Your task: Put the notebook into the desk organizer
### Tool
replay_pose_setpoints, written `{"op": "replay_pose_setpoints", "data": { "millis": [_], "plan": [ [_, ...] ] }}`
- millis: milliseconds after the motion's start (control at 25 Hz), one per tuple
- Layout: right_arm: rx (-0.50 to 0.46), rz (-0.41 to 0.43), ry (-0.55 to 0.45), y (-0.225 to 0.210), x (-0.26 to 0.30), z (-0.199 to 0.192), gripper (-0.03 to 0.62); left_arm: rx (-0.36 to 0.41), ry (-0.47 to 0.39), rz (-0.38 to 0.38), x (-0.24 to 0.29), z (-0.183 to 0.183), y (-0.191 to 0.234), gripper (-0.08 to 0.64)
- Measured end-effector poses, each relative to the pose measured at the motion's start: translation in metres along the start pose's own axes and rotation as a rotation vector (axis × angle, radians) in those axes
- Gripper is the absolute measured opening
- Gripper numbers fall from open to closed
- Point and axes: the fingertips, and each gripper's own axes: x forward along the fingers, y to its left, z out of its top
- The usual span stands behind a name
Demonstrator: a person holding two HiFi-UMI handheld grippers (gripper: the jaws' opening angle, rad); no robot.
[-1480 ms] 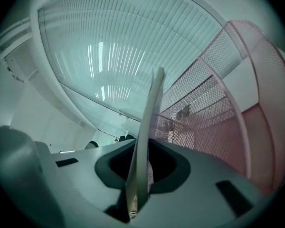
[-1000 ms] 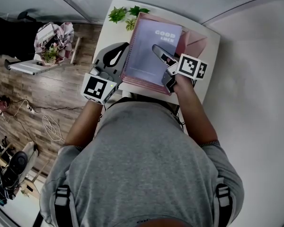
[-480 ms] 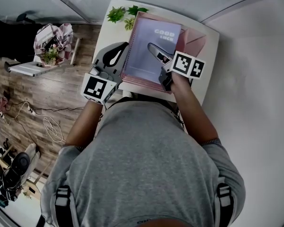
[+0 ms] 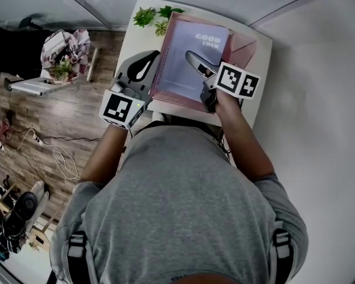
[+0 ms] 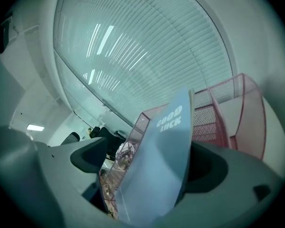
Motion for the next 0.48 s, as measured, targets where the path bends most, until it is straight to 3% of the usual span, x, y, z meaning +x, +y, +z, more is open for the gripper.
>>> {"op": "replay_pose_setpoints", "data": {
  "millis": [320,480],
  "plan": [
    [-0.230,-0.073,0.060,-0.003,0.005,-0.011,0.535,0.013,-0.036,-0.018,-0.007,-0.001,-0.006,0.020],
    [-0.406,-0.140,0.076,0.001,0.006,-0.012,0.543,0.004,-0.030,-0.014,-0.011,-0.001,-0.008,0.020]
  ]
}}
